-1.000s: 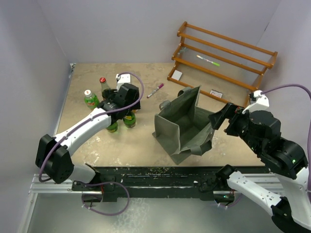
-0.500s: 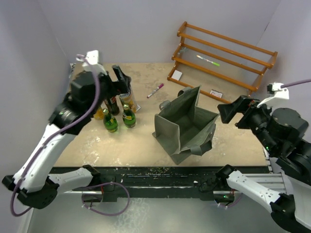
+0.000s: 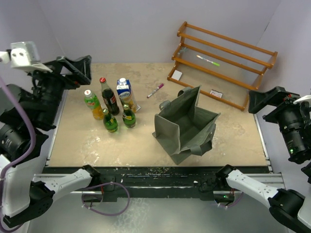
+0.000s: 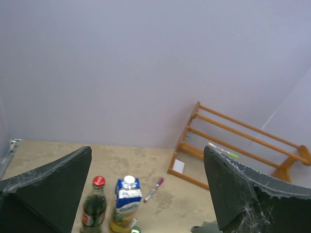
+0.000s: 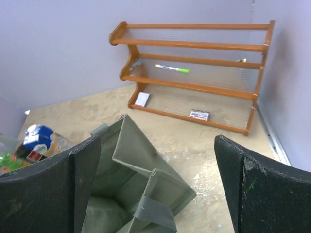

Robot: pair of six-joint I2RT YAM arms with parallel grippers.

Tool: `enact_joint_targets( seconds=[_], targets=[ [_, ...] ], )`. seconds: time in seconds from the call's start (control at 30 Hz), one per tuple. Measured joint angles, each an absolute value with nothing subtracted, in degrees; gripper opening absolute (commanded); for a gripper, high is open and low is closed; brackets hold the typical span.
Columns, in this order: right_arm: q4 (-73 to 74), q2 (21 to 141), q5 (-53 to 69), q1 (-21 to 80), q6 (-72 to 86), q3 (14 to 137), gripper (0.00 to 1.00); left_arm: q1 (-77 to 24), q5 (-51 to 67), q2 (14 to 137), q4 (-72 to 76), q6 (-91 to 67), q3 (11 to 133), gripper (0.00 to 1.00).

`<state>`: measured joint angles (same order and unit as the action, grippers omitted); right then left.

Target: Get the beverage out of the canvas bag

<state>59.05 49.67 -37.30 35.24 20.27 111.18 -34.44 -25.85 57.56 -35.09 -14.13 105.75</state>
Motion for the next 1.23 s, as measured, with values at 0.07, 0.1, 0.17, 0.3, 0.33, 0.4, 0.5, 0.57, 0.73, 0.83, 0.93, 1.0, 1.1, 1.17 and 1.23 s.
enact_joint_targets(
  seconds=[0.07, 0.1, 0.17, 0.3, 0.33, 0.4, 0.5, 0.57, 0.73, 0.83, 0.93, 1.0, 1.1, 1.17, 1.23],
  targets=[
    [59.46, 49.84, -39.42, 35.24, 19.64, 111.90, 1.00, -34.44, -27.57, 56.45, -35.16, -12.51, 106.26, 0.99],
    [59.51, 49.84, -40.18, 35.24, 19.20, 112.05, 1.00, -34.44, -28.16, 56.07, -35.16, -12.01, 106.43, 0.99],
    [59.48, 49.87, -41.17, 35.24, 18.44, 112.31, 1.00, -34.44, -29.39, 55.42, -35.29, -10.72, 107.02, 0.99],
    [59.42, 49.82, -40.86, 35.22, 15.38, 112.62, 1.00, -34.44, -31.73, 55.05, -35.31, -8.88, 108.44, 0.99],
    [59.22, 49.63, -40.23, 35.24, 13.87, 112.22, 1.00, -34.44, -32.16, 54.98, -35.33, -8.75, 108.51, 0.99],
    [59.81, 49.41, -35.79, 35.22, 11.64, 111.85, 1.00, -34.44, -33.12, 54.87, -35.62, -8.73, 108.51, 0.99],
    [57.80, 48.62, -28.36, 35.33, 8.51, 110.61, 1.00, -34.44, -34.17, 54.76, -35.97, -8.75, 108.51, 0.99],
    [57.43, 48.31, -29.28, 35.35, 9.54, 109.62, 1.00, -34.39, -34.44, 54.68, -36.27, -8.80, 108.51, 0.99],
    [60.27, 50.41, -40.42, 35.35, 16.56, 109.06, 1.00, -34.39, -35.00, 54.48, -36.99, -9.02, 108.49, 0.99],
    [61.30, 53.06, -44.05, 35.35, 18.04, 109.06, 1.00, -34.39, -34.98, 54.46, -36.99, -9.26, 108.42, 0.99],
    [61.01, 54.50, -45.21, 35.35, 17.98, 109.06, 1.00, -34.39, -34.98, 54.39, -36.88, -9.37, 107.94, 0.99],
    [60.36, 54.48, -45.32, 35.35, 17.80, 109.06, 1.00, -34.39, -34.98, 54.39, -36.84, -9.34, 107.68, 0.99],
    [58.96, 53.71, -45.32, 35.35, 17.32, 108.75, 1.00, -34.39, -34.98, 54.41, -36.73, -9.21, 107.55, 0.99],
    [58.06, 52.53, -45.32, 35.35, 16.97, 108.51, 1.00, -34.39, -34.98, 54.41, -36.49, -9.19, 107.55, 0.99],
    [57.14, 51.22, -45.08, 35.35, 16.34, 108.55, 1.00, -34.39, -34.98, 54.41, -36.32, -9.19, 107.55, 0.99]
  ],
)
